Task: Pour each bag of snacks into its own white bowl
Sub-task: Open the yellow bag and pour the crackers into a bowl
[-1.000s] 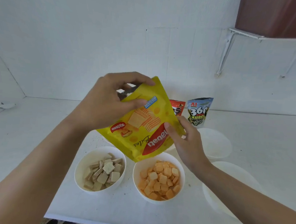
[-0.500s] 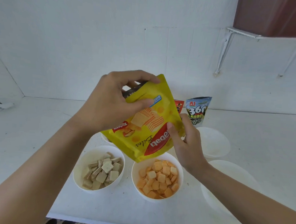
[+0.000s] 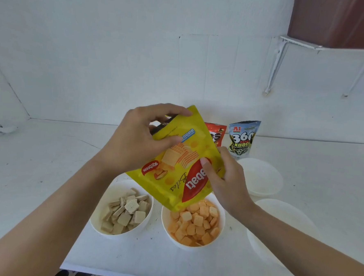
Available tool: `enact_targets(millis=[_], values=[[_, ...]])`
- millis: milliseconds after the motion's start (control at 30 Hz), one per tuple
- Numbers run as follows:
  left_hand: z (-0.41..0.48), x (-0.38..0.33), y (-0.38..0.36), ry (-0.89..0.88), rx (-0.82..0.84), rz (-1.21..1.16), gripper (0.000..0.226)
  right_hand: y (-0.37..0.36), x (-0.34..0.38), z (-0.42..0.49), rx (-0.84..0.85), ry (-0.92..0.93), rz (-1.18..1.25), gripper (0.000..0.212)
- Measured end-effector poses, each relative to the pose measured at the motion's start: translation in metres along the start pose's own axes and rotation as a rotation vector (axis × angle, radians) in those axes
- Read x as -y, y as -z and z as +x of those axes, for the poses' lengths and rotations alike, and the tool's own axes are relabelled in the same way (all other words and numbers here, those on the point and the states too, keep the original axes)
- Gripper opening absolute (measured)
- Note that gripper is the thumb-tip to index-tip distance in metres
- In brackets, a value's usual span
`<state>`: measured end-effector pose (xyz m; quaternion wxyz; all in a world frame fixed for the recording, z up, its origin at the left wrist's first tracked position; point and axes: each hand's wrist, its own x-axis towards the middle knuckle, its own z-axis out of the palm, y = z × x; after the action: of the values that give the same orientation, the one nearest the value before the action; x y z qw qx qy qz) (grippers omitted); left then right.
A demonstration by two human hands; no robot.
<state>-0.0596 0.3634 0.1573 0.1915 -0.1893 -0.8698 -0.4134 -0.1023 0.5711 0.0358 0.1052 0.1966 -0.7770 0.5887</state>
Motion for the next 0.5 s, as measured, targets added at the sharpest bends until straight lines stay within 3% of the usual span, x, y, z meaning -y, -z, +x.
enact_targets(millis=[167, 267, 367, 433, 500], values=[[-0.009, 0.009, 0.012, 0.065, -0.151, -0.156, 0.04, 0.004, 0.008, 0.013, -0.119, 0.052, -0.079, 0.052], [-0.029, 0.027, 0.012, 0.185, -0.313, -0.286, 0.035, 0.002, 0.009, 0.014, -0.09, -0.175, 0.165, 0.069], [-0.052, 0.044, 0.002, 0.326, -0.485, -0.447, 0.03, -0.005, 0.003, 0.01, 0.131, -0.466, 0.404, 0.059], [-0.066, 0.053, -0.007, 0.459, -0.604, -0.557, 0.031, -0.015, -0.003, 0.004, 0.269, -0.521, 0.442, 0.05], [-0.08, 0.063, -0.014, 0.594, -0.702, -0.604, 0.034, -0.028, -0.007, 0.0, 0.274, -0.5, 0.423, 0.044]])
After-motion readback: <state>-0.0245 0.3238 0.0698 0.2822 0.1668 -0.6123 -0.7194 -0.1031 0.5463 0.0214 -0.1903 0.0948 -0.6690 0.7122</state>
